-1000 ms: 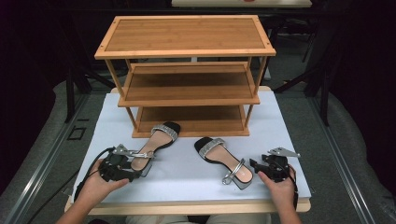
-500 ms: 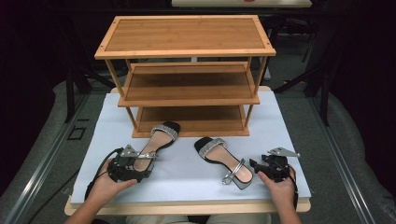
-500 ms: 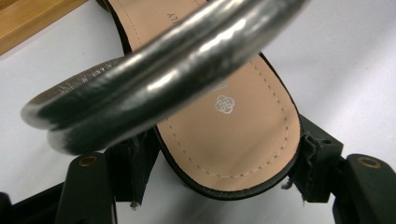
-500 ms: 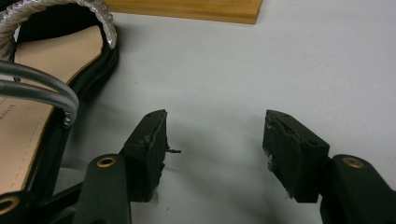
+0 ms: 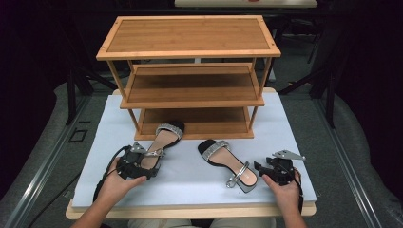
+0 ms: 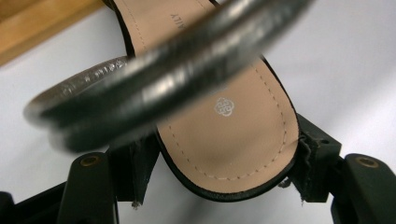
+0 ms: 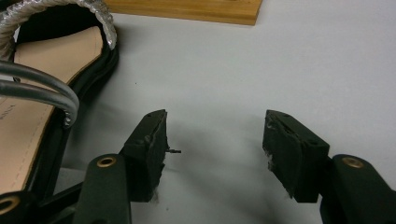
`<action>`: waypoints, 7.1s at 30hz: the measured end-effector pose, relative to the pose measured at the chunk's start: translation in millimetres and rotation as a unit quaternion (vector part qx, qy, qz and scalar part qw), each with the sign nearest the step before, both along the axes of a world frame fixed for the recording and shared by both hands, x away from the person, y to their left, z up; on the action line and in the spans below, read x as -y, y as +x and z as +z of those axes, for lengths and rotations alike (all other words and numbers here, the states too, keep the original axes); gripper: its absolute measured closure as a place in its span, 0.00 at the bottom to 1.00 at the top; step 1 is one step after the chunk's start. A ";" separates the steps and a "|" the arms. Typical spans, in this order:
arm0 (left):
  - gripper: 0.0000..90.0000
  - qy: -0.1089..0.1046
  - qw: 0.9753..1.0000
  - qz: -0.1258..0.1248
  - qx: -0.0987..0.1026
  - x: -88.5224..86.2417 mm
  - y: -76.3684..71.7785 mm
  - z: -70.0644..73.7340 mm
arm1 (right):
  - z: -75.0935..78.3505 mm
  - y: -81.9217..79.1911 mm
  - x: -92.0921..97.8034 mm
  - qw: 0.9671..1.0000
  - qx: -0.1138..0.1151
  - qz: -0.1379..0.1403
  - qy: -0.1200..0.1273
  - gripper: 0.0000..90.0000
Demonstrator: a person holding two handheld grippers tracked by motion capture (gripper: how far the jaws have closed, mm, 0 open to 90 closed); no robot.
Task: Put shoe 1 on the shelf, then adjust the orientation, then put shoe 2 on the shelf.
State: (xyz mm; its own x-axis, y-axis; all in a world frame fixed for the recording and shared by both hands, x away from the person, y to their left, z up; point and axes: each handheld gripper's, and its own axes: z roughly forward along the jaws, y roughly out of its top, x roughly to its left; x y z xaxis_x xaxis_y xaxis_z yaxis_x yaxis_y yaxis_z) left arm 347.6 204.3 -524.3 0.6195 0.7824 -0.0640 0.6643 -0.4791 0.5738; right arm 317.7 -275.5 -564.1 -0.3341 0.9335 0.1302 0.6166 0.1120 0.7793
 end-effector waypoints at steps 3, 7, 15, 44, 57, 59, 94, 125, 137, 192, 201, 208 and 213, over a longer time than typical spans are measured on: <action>0.39 -0.008 1.000 0.021 0.002 4.4 6.4 4.6 | 0.4 -0.1 0.6 1.000 -0.005 0.003 0.003 0.44; 0.41 -0.016 0.999 0.049 0.006 9.2 19.6 10.5 | 0.5 -0.3 0.7 1.000 -0.004 0.002 0.005 0.44; 0.43 -0.020 0.997 0.080 0.004 24.5 38.6 8.6 | 0.3 0.1 1.0 1.000 -0.006 0.003 0.007 0.44; 0.39 -0.019 0.998 0.058 0.023 63.2 56.1 -9.1 | 0.1 0.6 1.8 1.000 -0.009 0.007 0.009 0.44; 0.43 -0.023 0.999 0.028 0.026 59.4 64.7 -2.3 | 0.0 0.7 1.6 1.000 -0.009 0.009 0.010 0.44; 0.43 -0.017 0.999 0.024 0.026 59.2 68.9 0.1 | 0.0 0.8 1.7 1.000 -0.009 0.008 0.009 0.44; 0.45 -0.032 0.998 0.040 0.033 58.3 85.8 6.5 | -0.1 1.0 1.6 1.000 -0.013 0.013 0.013 0.44; 0.47 -0.068 0.997 0.028 0.035 12.0 34.8 19.6 | 45.7 -3.5 -17.1 0.999 -0.018 0.028 -0.040 0.41; 0.48 -0.077 0.996 0.029 0.017 -0.6 27.7 24.8 | 69.3 11.1 -25.7 0.993 -0.065 0.086 -0.050 0.42; 0.48 -0.102 0.994 0.043 0.023 -15.5 28.1 23.6 | 60.9 50.6 -111.8 0.940 -0.219 0.201 -0.169 0.44; 0.48 -0.102 0.994 0.044 0.021 -16.7 30.4 21.3 | 62.8 64.3 -121.6 0.932 -0.231 0.212 -0.180 0.44; 0.48 -0.103 0.993 0.044 0.024 -17.5 29.7 21.9 | 68.8 68.8 -123.5 0.917 -0.264 0.221 -0.200 0.43; 0.48 -0.104 0.993 0.045 0.025 -17.5 29.5 22.3 | 69.0 71.3 -128.2 0.911 -0.276 0.217 -0.215 0.43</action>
